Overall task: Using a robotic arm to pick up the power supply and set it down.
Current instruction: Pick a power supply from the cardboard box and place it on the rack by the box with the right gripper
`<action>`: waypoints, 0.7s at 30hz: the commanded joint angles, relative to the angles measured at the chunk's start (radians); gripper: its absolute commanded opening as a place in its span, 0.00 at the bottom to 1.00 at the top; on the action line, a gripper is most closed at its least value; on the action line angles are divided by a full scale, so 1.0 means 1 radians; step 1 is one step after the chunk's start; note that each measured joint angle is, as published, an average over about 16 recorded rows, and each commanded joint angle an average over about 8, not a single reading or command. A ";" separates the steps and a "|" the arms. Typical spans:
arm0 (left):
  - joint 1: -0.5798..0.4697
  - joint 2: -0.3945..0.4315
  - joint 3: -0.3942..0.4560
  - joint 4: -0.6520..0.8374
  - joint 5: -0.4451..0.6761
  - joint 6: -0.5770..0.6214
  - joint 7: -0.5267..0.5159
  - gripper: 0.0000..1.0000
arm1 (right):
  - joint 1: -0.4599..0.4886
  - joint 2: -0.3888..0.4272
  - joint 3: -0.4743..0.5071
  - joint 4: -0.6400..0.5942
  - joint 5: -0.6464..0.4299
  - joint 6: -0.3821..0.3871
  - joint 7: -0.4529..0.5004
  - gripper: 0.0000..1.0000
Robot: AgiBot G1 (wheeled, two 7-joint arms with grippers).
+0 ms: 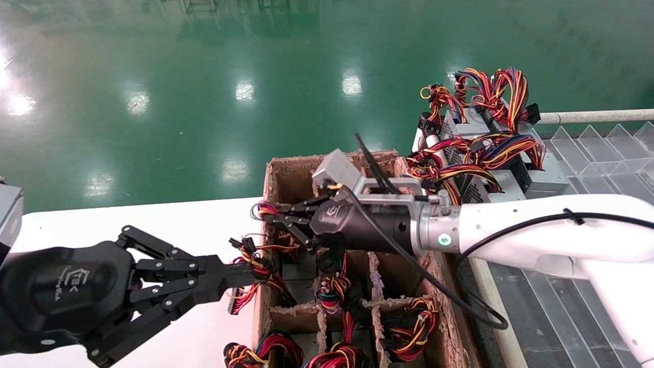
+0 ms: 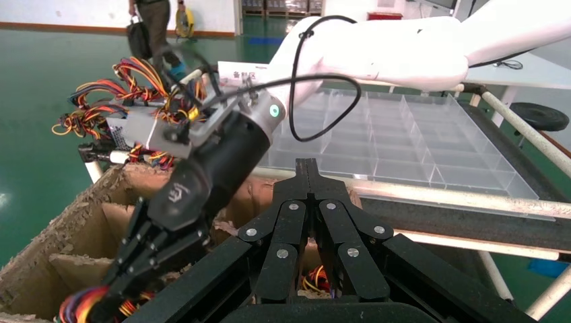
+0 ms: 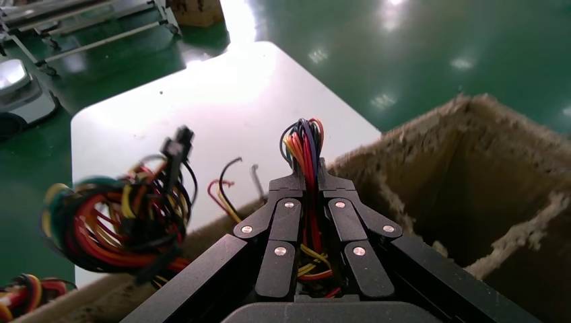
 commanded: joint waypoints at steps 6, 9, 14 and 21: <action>0.000 0.000 0.000 0.000 0.000 0.000 0.000 0.00 | 0.020 0.023 0.017 0.043 0.018 -0.012 0.013 0.00; 0.000 0.000 0.000 0.000 0.000 0.000 0.000 0.00 | 0.035 0.039 0.028 0.069 0.031 -0.018 0.027 0.00; 0.000 0.000 0.000 0.000 0.000 0.000 0.000 0.00 | 0.062 0.078 0.052 0.122 0.056 -0.031 0.056 0.00; 0.000 0.000 0.000 0.000 0.000 0.000 0.000 0.00 | 0.110 0.160 0.092 0.231 0.077 -0.042 0.107 0.00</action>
